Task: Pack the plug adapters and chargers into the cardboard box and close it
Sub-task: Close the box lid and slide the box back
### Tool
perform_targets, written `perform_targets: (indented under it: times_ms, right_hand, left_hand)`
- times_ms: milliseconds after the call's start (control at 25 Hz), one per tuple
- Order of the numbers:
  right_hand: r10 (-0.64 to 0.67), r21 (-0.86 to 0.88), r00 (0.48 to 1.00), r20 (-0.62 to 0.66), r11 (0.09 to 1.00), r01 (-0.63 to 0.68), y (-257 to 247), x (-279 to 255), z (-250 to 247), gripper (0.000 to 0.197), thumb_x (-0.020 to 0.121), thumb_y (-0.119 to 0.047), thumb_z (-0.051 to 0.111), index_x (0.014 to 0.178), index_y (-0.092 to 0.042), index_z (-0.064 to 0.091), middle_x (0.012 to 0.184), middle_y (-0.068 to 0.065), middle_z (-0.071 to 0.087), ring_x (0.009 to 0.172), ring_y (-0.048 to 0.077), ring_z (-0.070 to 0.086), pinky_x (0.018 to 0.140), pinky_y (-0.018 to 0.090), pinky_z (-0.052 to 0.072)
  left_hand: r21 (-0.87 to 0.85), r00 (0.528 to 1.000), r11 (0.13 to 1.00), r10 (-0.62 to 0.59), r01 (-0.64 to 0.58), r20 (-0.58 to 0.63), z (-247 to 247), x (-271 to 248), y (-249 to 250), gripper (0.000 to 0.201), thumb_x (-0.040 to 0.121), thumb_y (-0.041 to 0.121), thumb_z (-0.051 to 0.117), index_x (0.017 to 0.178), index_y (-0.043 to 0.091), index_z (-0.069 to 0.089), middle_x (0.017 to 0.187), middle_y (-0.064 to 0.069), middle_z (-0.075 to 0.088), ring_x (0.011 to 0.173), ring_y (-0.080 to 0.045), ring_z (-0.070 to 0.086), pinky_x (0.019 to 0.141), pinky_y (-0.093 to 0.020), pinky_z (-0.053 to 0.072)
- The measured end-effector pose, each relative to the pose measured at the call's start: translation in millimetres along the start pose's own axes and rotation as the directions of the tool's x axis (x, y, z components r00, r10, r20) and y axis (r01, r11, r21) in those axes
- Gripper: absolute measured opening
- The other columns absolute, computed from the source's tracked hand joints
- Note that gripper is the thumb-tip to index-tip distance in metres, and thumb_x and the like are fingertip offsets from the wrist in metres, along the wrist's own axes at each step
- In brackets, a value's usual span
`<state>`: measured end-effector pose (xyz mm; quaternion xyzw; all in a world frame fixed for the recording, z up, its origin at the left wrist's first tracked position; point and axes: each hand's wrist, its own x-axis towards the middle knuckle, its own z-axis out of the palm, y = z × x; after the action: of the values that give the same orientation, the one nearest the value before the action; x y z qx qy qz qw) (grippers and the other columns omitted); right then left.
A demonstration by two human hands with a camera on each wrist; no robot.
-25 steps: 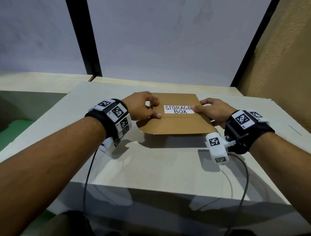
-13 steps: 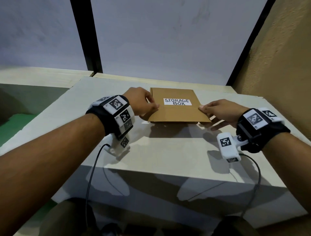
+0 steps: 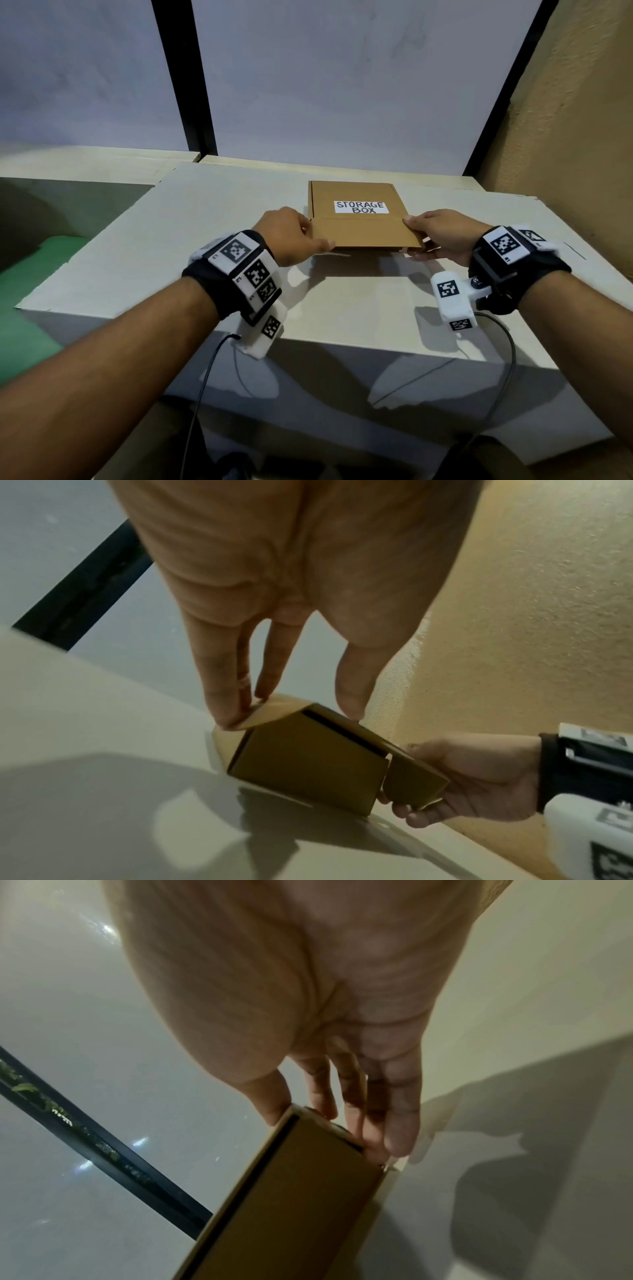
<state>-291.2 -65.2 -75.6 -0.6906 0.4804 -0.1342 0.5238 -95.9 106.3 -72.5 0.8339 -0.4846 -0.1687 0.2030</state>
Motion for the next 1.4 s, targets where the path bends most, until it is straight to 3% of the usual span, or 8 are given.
perform_targets:
  times_ms: [240,440,640,800,920,1080,1240,1400]
  right_hand:
    - [-0.010,-0.005,1.000,-0.003,1.000,0.010,3,4,-5,0.035,0.095,-0.033,0.057,0.105,0.001,0.063,0.101,0.019,0.066,0.086,0.031,0.066,0.088,0.045,0.057]
    - [-0.018,-0.012,0.999,-0.034,1.000,0.018,6,6,-3,0.034,0.094,-0.030,0.058,0.100,0.003,0.064,0.096,0.019,0.060,0.083,0.029,0.063,0.068,0.036,0.058]
    - [-0.061,-0.117,0.996,-0.058,0.992,0.054,3,5,-6,0.027,0.091,-0.034,0.063,0.086,-0.008,0.063,0.091,0.015,0.065,0.077,0.024,0.062,0.074,0.038,0.059]
    - [-0.125,-0.334,0.987,-0.100,0.939,0.085,2,2,-9,0.029,0.088,-0.044,0.063,0.084,-0.015,0.067,0.096,0.005,0.070,0.087,0.017,0.065,0.079,0.037,0.059]
    - [-0.125,-0.271,0.989,-0.080,0.958,0.099,1,2,-6,0.029,0.090,-0.038,0.062,0.086,-0.009,0.066,0.097,0.017,0.073,0.079,0.022,0.068,0.084,0.042,0.059]
    - [-0.104,-0.233,0.993,-0.062,0.969,0.087,-2,1,-4,0.030,0.093,-0.032,0.061,0.091,-0.003,0.066,0.097,0.020,0.072,0.080,0.030,0.070,0.083,0.045,0.059]
    - [-0.078,-0.189,0.996,-0.038,0.980,0.070,-1,2,-7,0.033,0.092,-0.032,0.062,0.095,0.000,0.067,0.101,0.021,0.072,0.085,0.035,0.072,0.084,0.046,0.059]
    - [-0.077,-0.173,0.997,-0.030,0.982,0.071,0,2,-7,0.032,0.092,-0.032,0.062,0.096,0.000,0.066,0.101,0.018,0.071,0.077,0.028,0.069,0.081,0.043,0.060]
  left_hand:
    - [-0.257,0.996,0.964,-0.082,0.072,-0.030,8,13,-5,0.046,0.078,0.045,0.071,0.112,0.014,0.067,0.099,0.000,0.069,0.094,-0.018,0.065,0.089,-0.033,0.051]
    - [-0.419,0.985,0.893,-0.170,0.163,0.020,13,25,-17,0.067,0.066,0.038,0.083,0.122,0.012,0.056,0.102,0.001,0.069,0.098,-0.019,0.065,0.094,-0.040,0.050]
    - [-0.253,0.994,0.962,-0.109,0.105,-0.001,6,26,-12,0.067,0.070,0.038,0.080,0.124,0.018,0.045,0.096,0.008,0.064,0.098,-0.016,0.060,0.092,-0.035,0.046]
    - [-0.137,0.997,0.989,-0.058,0.049,-0.059,3,28,-6,0.065,0.072,0.036,0.079,0.125,0.017,0.048,0.093,0.008,0.065,0.092,-0.014,0.061,0.083,-0.030,0.046]
    - [-0.133,0.992,0.983,-0.124,0.127,0.027,4,34,-10,0.054,0.071,0.046,0.077,0.111,0.013,0.062,0.097,0.002,0.071,0.093,-0.016,0.067,0.090,-0.035,0.051]
    - [-0.164,0.984,0.981,-0.076,0.102,0.162,6,38,-18,0.041,0.074,0.051,0.072,0.089,0.012,0.075,0.082,0.000,0.075,0.082,-0.012,0.072,0.089,-0.034,0.054]
    - [-0.307,0.981,0.946,-0.052,0.109,0.187,4,35,-20,0.039,0.072,0.042,0.077,0.092,0.009,0.074,0.081,0.000,0.076,0.080,-0.010,0.072,0.087,-0.031,0.055]
    - [-0.196,0.987,0.978,-0.047,0.077,0.153,2,36,-19,0.033,0.074,0.045,0.074,0.091,0.017,0.073,0.082,0.004,0.074,0.076,-0.007,0.069,0.085,-0.029,0.054]
